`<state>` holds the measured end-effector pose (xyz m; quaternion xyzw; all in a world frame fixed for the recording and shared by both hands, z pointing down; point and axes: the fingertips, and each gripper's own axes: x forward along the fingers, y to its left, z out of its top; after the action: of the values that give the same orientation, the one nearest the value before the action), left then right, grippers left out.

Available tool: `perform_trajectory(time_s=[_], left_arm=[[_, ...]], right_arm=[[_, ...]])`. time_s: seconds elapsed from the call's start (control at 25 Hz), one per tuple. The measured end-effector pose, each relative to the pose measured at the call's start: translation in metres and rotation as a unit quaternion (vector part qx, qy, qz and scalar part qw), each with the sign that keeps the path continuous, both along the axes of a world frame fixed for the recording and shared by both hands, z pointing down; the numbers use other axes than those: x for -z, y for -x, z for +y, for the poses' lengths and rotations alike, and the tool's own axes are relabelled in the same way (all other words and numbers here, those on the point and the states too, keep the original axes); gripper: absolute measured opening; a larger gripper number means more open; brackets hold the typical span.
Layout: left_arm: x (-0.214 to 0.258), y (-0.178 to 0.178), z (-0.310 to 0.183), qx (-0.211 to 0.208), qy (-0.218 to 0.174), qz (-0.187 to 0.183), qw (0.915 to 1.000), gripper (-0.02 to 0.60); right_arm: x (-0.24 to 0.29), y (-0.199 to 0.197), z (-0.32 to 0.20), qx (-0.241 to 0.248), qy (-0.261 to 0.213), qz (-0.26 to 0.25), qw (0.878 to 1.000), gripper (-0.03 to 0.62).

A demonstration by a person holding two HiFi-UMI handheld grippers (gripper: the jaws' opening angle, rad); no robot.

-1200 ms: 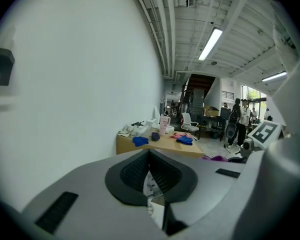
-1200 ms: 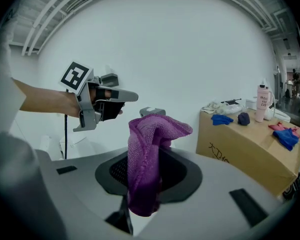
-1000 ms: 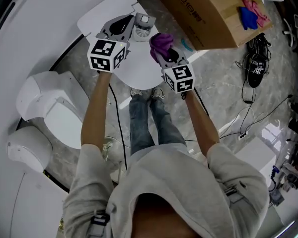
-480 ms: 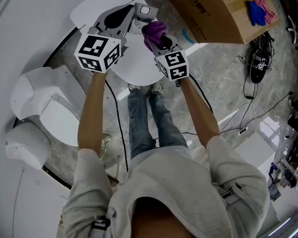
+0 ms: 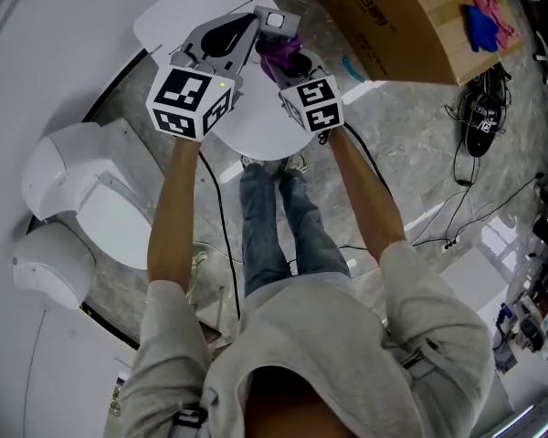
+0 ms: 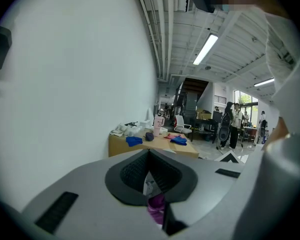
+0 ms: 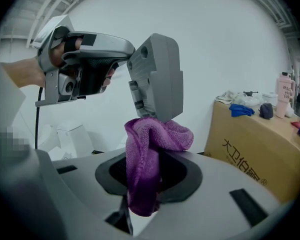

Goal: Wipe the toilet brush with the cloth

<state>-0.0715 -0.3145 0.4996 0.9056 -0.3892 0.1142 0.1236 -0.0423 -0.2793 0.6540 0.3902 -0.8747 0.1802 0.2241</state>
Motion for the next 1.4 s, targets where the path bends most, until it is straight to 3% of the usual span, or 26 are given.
perform_trajectory(time_s=[0.32, 1.16, 1.4], left_arm=[[-0.001, 0.001, 0.002, -0.003, 0.0, 0.003, 1.0, 0.018], [0.002, 0.0, 0.001, -0.01, -0.01, 0.011, 0.9998, 0.018], [0.002, 0.002, 0.0, -0.002, -0.013, 0.01, 0.9999, 0.018]], right_arm=[[-0.017, 0.0, -0.006, 0.006, 0.014, 0.005, 1.0, 0.123], [-0.11, 0.008, -0.011, -0.007, 0.115, 0.023, 0.993, 0.123], [-0.108, 0.007, -0.009, -0.009, 0.115, 0.017, 0.993, 0.123]])
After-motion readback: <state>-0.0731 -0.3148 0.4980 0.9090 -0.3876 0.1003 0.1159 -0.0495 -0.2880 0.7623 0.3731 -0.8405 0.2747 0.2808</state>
